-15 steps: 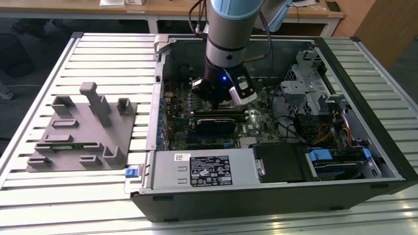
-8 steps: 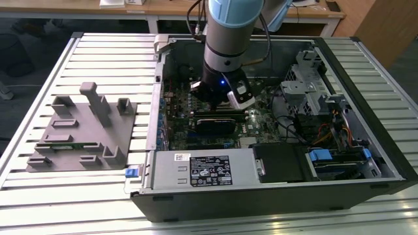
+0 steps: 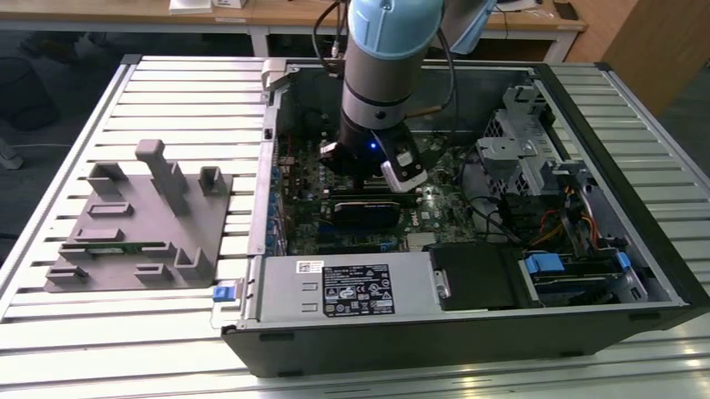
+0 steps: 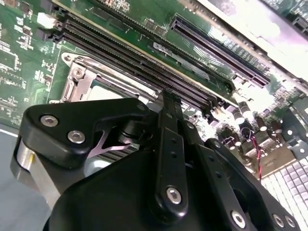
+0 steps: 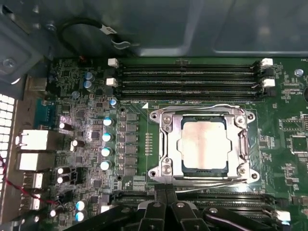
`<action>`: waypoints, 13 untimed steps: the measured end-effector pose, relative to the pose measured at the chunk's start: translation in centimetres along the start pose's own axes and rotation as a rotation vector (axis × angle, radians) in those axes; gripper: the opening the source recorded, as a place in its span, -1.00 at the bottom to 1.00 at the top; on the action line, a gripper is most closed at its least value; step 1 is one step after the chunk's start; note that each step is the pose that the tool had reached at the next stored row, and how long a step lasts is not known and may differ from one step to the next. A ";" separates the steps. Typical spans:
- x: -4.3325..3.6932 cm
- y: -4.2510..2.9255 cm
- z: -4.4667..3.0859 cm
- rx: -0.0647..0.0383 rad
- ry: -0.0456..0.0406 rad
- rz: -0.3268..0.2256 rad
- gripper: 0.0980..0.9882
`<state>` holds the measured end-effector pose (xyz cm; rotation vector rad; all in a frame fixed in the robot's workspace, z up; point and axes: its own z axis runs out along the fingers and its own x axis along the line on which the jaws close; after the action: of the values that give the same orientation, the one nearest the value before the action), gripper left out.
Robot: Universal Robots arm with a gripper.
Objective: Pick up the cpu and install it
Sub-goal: 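Install the second cpu locking lever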
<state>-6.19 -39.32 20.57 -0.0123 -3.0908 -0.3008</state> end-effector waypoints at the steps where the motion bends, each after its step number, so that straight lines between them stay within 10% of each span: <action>1: 0.00 -0.03 0.16 -0.002 0.0000 0.000 -0.98; 6: 0.04 -0.16 0.73 -0.015 0.0003 0.000 -0.98; 13: 0.29 -0.39 1.09 -0.064 0.0008 -0.002 -0.98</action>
<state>-6.52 -39.48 19.43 -0.0106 -3.0792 -0.4003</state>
